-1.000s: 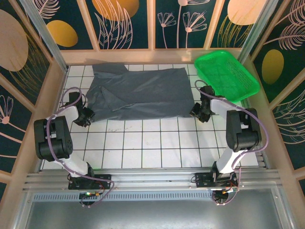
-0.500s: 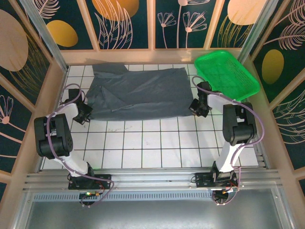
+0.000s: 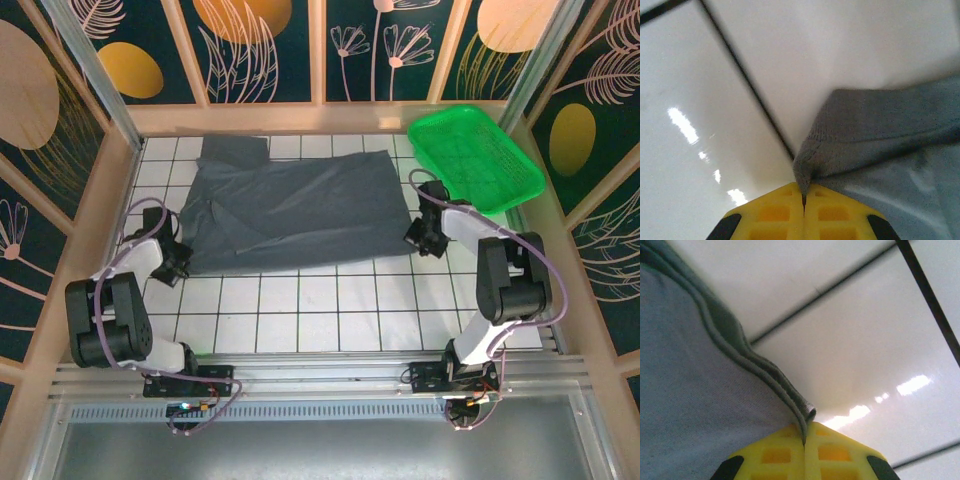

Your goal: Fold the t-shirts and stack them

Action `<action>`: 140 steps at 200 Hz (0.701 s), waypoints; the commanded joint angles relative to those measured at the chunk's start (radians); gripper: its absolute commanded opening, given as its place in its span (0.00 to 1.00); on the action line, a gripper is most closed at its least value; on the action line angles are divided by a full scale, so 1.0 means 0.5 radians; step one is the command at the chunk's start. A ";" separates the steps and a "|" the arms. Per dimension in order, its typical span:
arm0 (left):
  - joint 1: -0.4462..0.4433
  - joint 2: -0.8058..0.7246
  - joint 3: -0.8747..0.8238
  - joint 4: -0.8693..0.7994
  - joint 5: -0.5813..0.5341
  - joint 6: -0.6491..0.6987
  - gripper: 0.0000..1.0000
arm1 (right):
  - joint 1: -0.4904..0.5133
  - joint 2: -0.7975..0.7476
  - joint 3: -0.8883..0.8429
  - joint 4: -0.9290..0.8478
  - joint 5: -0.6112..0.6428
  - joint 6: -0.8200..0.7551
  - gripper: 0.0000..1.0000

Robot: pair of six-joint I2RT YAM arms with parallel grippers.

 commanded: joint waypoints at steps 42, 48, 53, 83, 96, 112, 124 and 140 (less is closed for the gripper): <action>0.013 -0.127 -0.224 -0.075 -0.184 -0.246 0.13 | -0.013 -0.095 -0.215 -0.073 0.067 0.069 0.00; 0.013 -0.137 -0.236 -0.073 -0.176 -0.267 0.14 | -0.011 -0.091 -0.211 -0.073 0.061 0.074 0.00; 0.013 -0.146 -0.246 -0.074 -0.174 -0.288 0.16 | -0.013 -0.091 -0.206 -0.073 0.061 0.076 0.00; 0.013 -0.263 -0.268 -0.115 -0.184 -0.415 0.40 | -0.012 -0.113 -0.157 -0.103 0.072 0.066 0.18; 0.013 -0.309 -0.235 -0.143 -0.192 -0.448 0.54 | -0.009 -0.143 -0.129 -0.125 0.088 0.059 0.26; 0.013 -0.357 -0.147 -0.208 -0.212 -0.470 0.59 | -0.002 -0.214 -0.089 -0.151 0.094 0.044 0.34; 0.013 -0.398 -0.055 -0.260 -0.232 -0.476 0.64 | 0.013 -0.280 -0.054 -0.167 0.105 0.035 0.36; 0.013 -0.432 0.077 -0.301 -0.219 -0.462 0.69 | 0.056 -0.356 0.011 -0.180 0.114 0.006 0.41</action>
